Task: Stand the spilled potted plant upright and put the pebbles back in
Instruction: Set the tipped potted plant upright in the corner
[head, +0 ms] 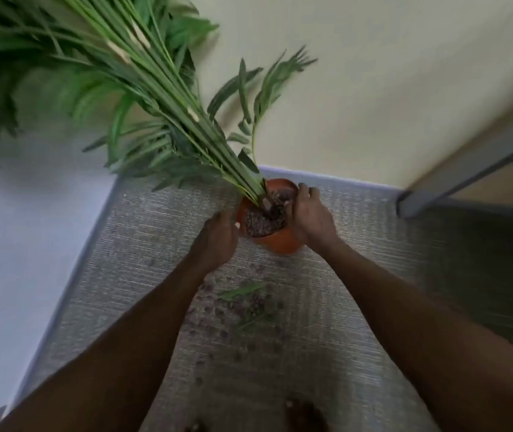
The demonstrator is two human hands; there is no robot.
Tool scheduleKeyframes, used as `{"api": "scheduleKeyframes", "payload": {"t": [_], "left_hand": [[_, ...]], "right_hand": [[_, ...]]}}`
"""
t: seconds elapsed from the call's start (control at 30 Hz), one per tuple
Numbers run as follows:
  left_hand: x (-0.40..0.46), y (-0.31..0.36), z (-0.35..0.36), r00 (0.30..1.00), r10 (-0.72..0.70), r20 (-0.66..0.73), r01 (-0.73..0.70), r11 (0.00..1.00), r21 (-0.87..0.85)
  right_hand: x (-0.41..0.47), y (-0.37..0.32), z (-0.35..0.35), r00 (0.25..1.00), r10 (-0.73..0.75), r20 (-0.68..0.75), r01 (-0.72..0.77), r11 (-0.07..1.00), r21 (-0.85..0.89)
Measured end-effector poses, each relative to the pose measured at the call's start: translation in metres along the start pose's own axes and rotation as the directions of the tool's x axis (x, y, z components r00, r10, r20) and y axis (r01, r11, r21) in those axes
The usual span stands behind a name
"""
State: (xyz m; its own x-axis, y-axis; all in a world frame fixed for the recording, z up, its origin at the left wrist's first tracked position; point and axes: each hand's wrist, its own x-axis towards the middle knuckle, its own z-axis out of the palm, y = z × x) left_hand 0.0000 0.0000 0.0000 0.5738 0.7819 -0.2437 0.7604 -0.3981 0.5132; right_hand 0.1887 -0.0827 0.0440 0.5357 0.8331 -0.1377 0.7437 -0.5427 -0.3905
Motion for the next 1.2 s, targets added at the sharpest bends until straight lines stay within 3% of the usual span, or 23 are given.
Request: {"api": "scheduleKeyframes", "payload": {"t": [0.1,0.23,0.33,0.43,0.5,0.83,1.2], "left_hand": [[0.030,-0.014,0.028,0.988,-0.150,-0.024,0.149,0.987,-0.052],[0.054,-0.020,0.054,0.924,-0.378,0.048,0.376,0.882,-0.284],[0.067,-0.024,0.074,0.881,-0.364,0.302,0.467,0.572,-0.674],[0.063,-0.018,0.085,0.873,-0.359,0.331,0.463,0.393,-0.795],[0.064,-0.014,0.087,0.864,-0.402,0.304,0.448,0.335,-0.829],[0.049,-0.027,0.077,0.833,-0.498,0.241,0.392,0.223,-0.893],[0.082,-0.128,-0.023,0.816,-0.578,-0.007,0.258,0.376,-0.890]], "right_hand": [[0.022,0.008,0.033,0.998,0.022,-0.063,-0.023,1.000,-0.010],[0.042,0.017,0.055,0.993,0.110,-0.051,-0.111,0.994,-0.009],[0.055,0.025,0.057,0.989,0.140,0.040,-0.136,0.986,-0.092],[0.055,0.029,0.059,0.985,0.133,0.114,-0.117,0.984,-0.132],[0.052,0.025,0.059,0.985,0.133,0.111,-0.118,0.984,-0.130],[0.052,0.014,0.067,0.980,0.185,0.077,-0.196,0.964,0.181],[0.098,-0.095,0.114,0.992,0.112,0.065,-0.129,0.870,0.476]]}}
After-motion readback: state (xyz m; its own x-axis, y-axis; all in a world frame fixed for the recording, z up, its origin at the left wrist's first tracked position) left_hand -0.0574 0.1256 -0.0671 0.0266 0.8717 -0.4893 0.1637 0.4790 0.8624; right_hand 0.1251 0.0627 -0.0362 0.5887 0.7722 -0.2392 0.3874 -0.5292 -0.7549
